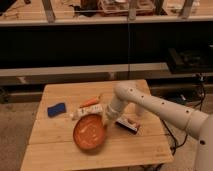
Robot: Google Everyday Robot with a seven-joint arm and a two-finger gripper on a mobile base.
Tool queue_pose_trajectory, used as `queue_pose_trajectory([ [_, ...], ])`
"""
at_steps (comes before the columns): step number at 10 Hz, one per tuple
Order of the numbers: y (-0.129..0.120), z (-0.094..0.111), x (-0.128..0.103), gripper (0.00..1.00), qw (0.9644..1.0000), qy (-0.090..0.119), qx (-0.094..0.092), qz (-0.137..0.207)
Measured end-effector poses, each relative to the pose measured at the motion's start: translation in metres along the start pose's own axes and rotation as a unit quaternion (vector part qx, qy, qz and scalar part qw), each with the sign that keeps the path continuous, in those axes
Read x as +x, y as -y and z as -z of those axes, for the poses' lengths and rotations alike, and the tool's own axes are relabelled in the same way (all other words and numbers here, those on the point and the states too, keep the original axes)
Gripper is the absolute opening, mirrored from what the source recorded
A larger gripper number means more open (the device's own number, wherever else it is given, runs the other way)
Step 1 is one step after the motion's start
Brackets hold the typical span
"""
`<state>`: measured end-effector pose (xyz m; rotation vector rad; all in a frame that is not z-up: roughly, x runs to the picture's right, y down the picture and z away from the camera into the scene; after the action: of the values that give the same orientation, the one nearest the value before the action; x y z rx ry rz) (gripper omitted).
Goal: Drag the ceramic bowl in a circle
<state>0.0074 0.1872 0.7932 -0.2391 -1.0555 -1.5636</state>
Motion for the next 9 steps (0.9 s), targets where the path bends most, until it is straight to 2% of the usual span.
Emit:
queue_pose_trajectory([
  [2, -0.016, 0.016, -0.004, 0.00, 0.9997, -0.009, -0.023, -0.004],
  [5, -0.061, 0.053, -0.017, 0.00, 0.9978, -0.026, -0.061, -0.003],
  [6, -0.084, 0.073, -0.025, 0.00, 0.9964, -0.036, -0.077, -0.006],
  [7, -0.099, 0.084, -0.030, 0.00, 0.9954, -0.038, -0.088, -0.004],
  [9, -0.118, 0.096, -0.041, 0.00, 0.9938, -0.030, -0.104, 0.027],
])
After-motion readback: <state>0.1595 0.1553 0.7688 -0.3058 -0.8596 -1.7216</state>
